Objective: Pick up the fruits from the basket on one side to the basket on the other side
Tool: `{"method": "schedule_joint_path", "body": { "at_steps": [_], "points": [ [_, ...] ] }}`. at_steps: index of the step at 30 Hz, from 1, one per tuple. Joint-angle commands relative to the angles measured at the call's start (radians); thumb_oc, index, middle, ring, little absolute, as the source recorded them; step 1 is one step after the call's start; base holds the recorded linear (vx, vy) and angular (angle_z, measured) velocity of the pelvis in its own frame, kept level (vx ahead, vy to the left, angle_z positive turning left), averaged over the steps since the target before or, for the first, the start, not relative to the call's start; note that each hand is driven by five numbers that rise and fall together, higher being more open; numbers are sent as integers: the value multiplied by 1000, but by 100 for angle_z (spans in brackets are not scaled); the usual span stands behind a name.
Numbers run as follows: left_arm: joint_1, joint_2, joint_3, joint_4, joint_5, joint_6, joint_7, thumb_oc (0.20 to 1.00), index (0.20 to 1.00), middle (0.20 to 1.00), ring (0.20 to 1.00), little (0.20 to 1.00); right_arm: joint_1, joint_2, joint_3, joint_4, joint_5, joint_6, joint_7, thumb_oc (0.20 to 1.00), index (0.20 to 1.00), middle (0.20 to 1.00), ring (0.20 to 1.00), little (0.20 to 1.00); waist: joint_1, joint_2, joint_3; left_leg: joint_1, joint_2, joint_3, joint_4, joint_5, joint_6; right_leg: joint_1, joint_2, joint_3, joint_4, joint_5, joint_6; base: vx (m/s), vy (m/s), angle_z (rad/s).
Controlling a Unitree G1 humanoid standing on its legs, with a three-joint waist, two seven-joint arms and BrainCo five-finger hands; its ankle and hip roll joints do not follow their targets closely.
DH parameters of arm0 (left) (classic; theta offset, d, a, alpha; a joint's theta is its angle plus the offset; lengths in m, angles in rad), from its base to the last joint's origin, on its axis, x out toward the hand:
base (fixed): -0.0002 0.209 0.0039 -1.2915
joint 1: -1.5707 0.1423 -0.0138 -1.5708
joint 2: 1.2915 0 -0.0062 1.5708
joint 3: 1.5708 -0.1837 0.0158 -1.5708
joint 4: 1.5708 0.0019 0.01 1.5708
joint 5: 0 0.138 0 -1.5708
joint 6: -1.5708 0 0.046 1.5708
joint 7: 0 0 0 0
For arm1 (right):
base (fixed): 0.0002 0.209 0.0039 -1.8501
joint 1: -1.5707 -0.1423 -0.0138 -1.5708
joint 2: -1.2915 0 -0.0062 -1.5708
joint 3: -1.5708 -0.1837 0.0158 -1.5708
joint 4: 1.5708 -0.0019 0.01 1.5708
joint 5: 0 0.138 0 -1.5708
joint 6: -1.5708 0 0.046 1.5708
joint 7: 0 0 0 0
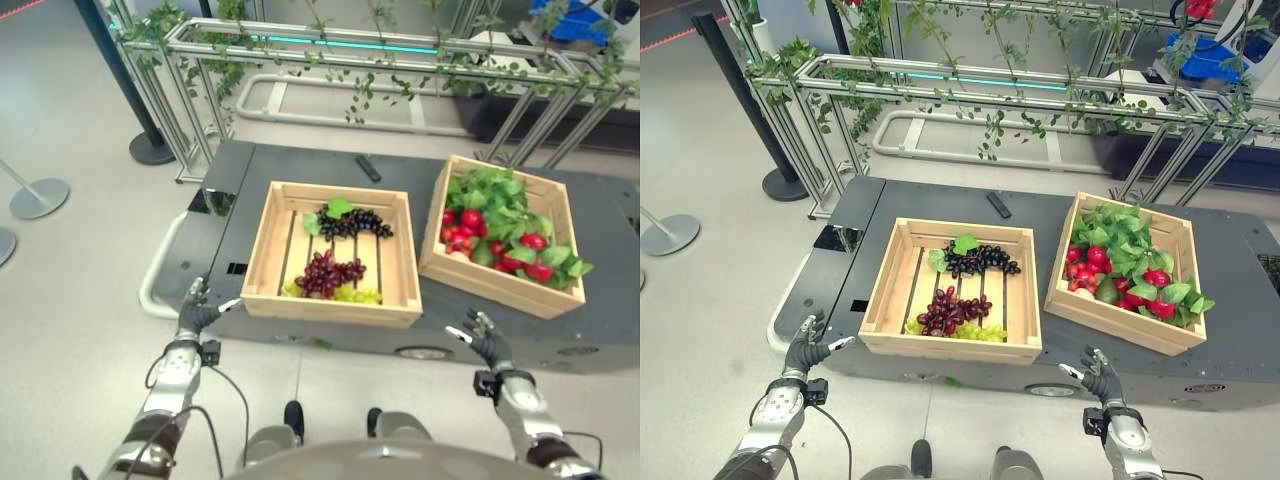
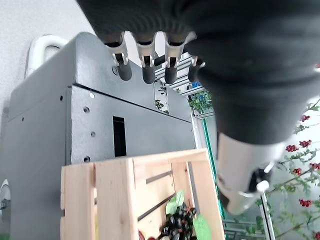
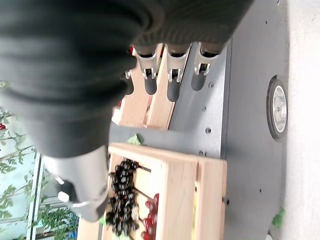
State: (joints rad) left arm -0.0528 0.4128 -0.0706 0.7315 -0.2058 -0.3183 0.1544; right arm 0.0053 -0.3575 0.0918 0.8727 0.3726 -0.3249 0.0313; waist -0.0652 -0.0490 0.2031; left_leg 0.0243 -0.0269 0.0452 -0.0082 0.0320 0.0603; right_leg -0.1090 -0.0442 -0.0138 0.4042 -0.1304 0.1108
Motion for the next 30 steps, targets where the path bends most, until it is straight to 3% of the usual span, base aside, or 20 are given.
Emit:
{"method": "schedule_joint_path", "body": {
  "at_steps": [1, 2, 4, 9, 11, 13, 15, 17, 19, 21, 22, 23, 26, 28, 30],
  "points": [
    [-31, 21, 11, -49, 53, -54, 5, 1000, 1000, 1000, 1000, 1000, -40, -18, -7, -39, -1, -41, 3, 1000, 1000, 1000, 1000, 1000, -22, -5, -40, 37, -53, -16, 63, -133, -3, -47, 80, 4, 4, 64, -3, 8, 3, 20],
    [-31, 19, 9, -50, 56, -54, 7, 1000, 1000, 1000, 1000, 1000, -29, -18, -14, -47, 6, -45, 2, 1000, 1000, 1000, 1000, 1000, -25, -9, -45, 31, -62, -17, 66, -134, -6, -36, 98, 3, -19, 53, -13, -10, -24, 14],
    [-24, 12, 10, -52, 59, -51, 7, 1000, 1000, 1000, 1000, 1000, -18, -23, -14, -62, -6, -46, -3, 1000, 1000, 1000, 1000, 1000, -11, -14, -47, 23, -71, -19, 64, -126, -13, -7, 87, -29, -84, 46, -23, -2, -59, 20],
    [-13, -2, 6, -43, 50, -54, -8, 1000, 1000, 1000, 1000, 1000, -16, -50, -26, -77, -13, -45, -5, 1000, 1000, 1000, 1000, 1000, 5, 6, -51, -11, -72, 2, 140, -146, -42, 43, 88, -16, -219, 55, -40, 47, -84, 5],
    [-31, -3, -10, -44, 39, -56, -10, 1000, 1000, 1000, 1000, 1000, -10, -72, -44, -90, -4, -57, -14, 1000, 1000, 1000, 1000, 1000, 2, 5, -31, -76, -71, 11, 266, -161, -85, 63, 74, -12, -252, 60, -55, -23, -59, 13],
    [-46, -11, -26, -45, 27, -57, -17, 1000, 1000, 1000, 1000, 1000, -2, -84, -54, -94, -5, -63, -25, 1000, 1000, 1000, 1000, 1000, -3, 13, -11, -124, -54, 13, 365, -130, -130, 99, 69, -27, -281, 59, -67, -31, -47, 44],
    [-59, -18, -40, -44, 25, -55, -16, 1000, 1000, 1000, 1000, 1000, 1, -94, -70, -90, -3, -65, -37, 1000, 1000, 1000, 1000, 1000, -14, 19, 1, -163, 2, 26, 391, -96, -161, 127, 54, -44, -304, 58, -68, -12, 23, 44],
    [-53, -21, -40, -43, 20, -54, -11, 1000, 1000, 1000, 1000, 1000, -1, -96, -71, -80, 2, -65, -38, 1000, 1000, 1000, 1000, 1000, -14, 15, 1, -165, 41, 7, 357, -119, -146, 144, 38, -36, -311, 49, -62, 35, 74, 31],
    [-46, -19, -30, -46, 18, -56, 4, 1000, 1000, 1000, 1000, 1000, -9, -96, -60, -71, -1, -67, -41, 1000, 1000, 1000, 1000, 1000, -8, 14, -7, -164, 69, -44, 299, -107, -138, 133, 37, -14, -309, 45, -56, 47, 90, 5],
    [-56, -13, -27, -37, 11, -59, 17, 1000, 1000, 1000, 1000, 1000, -22, -102, -46, -60, -5, -71, -48, 1000, 1000, 1000, 1000, 1000, -8, 19, -5, -176, 131, -112, 225, -45, -150, 119, 35, 5, -300, 37, -52, 35, 170, -14],
    [-68, -1, -30, -26, 9, -63, 25, 1000, 1000, 1000, 1000, 1000, -33, -108, -42, -59, -1, -74, -56, 1000, 1000, 1000, 1000, 1000, -7, 23, 3, -195, 192, -164, 166, 22, -168, 110, 28, 27, -296, 36, -43, 28, 167, -20],
    [-68, -1, -30, -25, 8, -64, 25, 1000, 1000, 1000, 1000, 1000, -33, -108, -41, -58, -1, -75, -56, 1000, 1000, 1000, 1000, 1000, -8, 23, 4, -191, 193, -164, 161, 24, -170, 110, 28, 26, -295, 35, -44, 62, 209, -5],
    [-74, 17, -35, -18, 1, -70, 32, 1000, 1000, 1000, 1000, 1000, -48, -117, -33, -52, 10, -77, -61, 1000, 1000, 1000, 1000, 1000, -2, 38, 7, -192, 262, -207, 80, 92, -197, 116, 10, 65, -302, 29, -24, 102, 247, -11],
    [-94, 38, -46, -27, -13, -75, 32, 1000, 1000, 1000, 1000, 1000, -62, -123, -16, -51, 13, -74, -56, 1000, 1000, 1000, 1000, 1000, -4, 33, 12, -197, 267, -204, 132, 57, -217, 114, -34, 92, -310, 40, 4, 96, 372, -46],
    [-94, 38, -46, -27, -13, -75, 32, 1000, 1000, 1000, 1000, 1000, -62, -122, -16, -51, 13, -74, -56, 1000, 1000, 1000, 1000, 1000, -3, 33, 12, -198, 266, -203, 136, 54, -216, 115, -34, 93, -311, 40, 5, 49, 243, -40]
  ]
}}
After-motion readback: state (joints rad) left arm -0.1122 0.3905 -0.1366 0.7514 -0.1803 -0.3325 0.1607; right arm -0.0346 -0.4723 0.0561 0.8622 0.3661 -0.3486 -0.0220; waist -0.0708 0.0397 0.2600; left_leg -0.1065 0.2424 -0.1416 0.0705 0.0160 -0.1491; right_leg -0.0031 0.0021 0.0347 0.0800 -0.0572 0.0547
